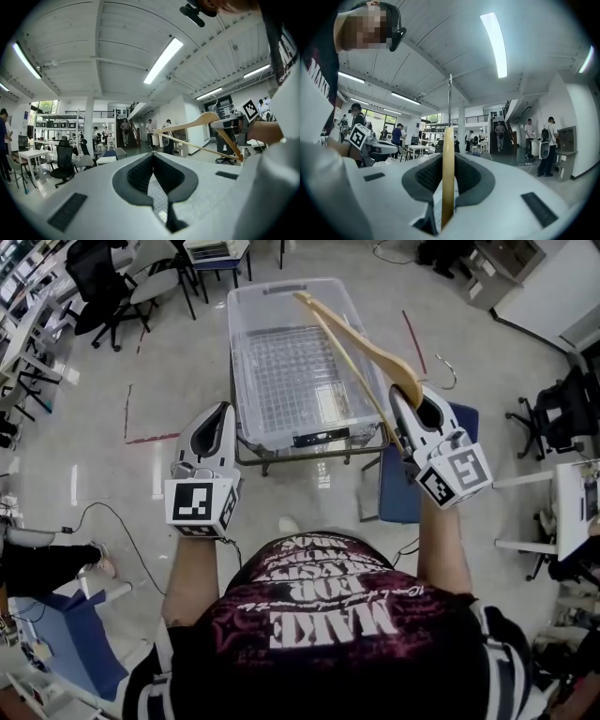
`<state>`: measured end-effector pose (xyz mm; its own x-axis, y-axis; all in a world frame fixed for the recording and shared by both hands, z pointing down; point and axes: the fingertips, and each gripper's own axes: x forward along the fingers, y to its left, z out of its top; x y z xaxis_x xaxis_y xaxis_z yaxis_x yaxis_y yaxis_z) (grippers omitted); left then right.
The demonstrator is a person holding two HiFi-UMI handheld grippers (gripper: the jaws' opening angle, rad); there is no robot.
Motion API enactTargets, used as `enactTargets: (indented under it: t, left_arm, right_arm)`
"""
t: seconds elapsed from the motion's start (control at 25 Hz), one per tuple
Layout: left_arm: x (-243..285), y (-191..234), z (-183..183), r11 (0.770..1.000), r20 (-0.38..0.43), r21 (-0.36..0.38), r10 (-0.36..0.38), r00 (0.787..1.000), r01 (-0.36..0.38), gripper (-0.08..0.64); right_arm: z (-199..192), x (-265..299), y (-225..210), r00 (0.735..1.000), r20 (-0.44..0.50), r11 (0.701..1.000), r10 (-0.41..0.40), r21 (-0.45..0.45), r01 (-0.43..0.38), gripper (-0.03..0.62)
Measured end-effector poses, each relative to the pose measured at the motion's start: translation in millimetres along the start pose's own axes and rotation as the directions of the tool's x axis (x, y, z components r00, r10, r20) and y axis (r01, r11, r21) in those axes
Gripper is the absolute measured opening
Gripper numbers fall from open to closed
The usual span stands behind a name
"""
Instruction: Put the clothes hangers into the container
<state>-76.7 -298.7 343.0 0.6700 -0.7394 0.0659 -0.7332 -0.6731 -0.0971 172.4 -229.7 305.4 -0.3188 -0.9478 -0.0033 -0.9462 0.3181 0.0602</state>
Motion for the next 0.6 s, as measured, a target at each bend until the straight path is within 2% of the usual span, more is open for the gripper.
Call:
enactTargets:
  t: [0.4, 0.6]
  left_arm:
    - [17.0, 7.3, -5.4, 0.998, -0.019, 0.013, -0.058, 0.998, 0.058, 0.006]
    - [21.6, 9.1, -12.6, 0.999, -0.018, -0.001, -0.049, 0.999, 0.049, 0.007]
  right_arm:
    - [4.5, 5.3, 0.7, 0.999, 0.008, 0.999, -0.039, 0.017, 0.038, 0.06]
    - [2.0, 15.8, -9.0, 1.0, 0.005, 1.0, -0.023, 0.02, 0.023, 0.06]
